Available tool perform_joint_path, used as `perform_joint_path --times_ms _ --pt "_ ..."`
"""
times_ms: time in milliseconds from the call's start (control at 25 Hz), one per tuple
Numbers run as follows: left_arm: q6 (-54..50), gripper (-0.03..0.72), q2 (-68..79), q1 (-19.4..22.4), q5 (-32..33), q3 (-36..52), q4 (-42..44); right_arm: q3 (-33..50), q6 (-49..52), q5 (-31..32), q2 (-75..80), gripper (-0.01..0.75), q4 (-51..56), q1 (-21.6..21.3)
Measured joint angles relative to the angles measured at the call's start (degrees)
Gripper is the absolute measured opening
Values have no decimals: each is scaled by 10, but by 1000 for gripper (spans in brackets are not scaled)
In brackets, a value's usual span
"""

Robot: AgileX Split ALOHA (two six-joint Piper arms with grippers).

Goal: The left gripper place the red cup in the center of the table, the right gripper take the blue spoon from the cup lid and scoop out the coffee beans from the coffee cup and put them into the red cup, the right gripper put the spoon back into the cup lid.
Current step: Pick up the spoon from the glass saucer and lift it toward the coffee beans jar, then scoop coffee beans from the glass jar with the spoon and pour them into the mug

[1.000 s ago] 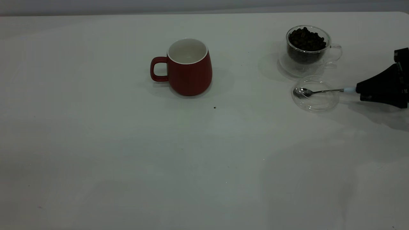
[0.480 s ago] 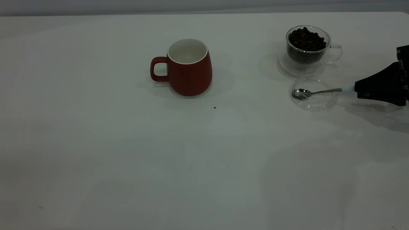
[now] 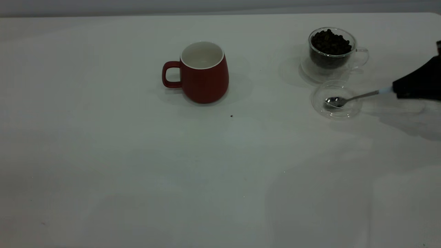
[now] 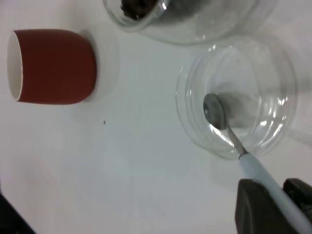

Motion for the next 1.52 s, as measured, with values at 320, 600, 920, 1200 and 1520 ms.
perform_joint_path --times_ms 320,600,920,1200,1520 --pt "0 587 0 0 0 0 0 1 27 1 -101 109 -10 4" --pt "0 587 0 0 0 0 0 -61 97 14 -153 109 -18 40" --pt "0 587 0 0 0 0 0 -229 231 12 -80 109 -109 58" --pt "-1 587 0 0 0 0 0 -246 261 16 -48 109 -152 58" --pt "-1 587 0 0 0 0 0 -247 263 18 -16 109 -148 63"
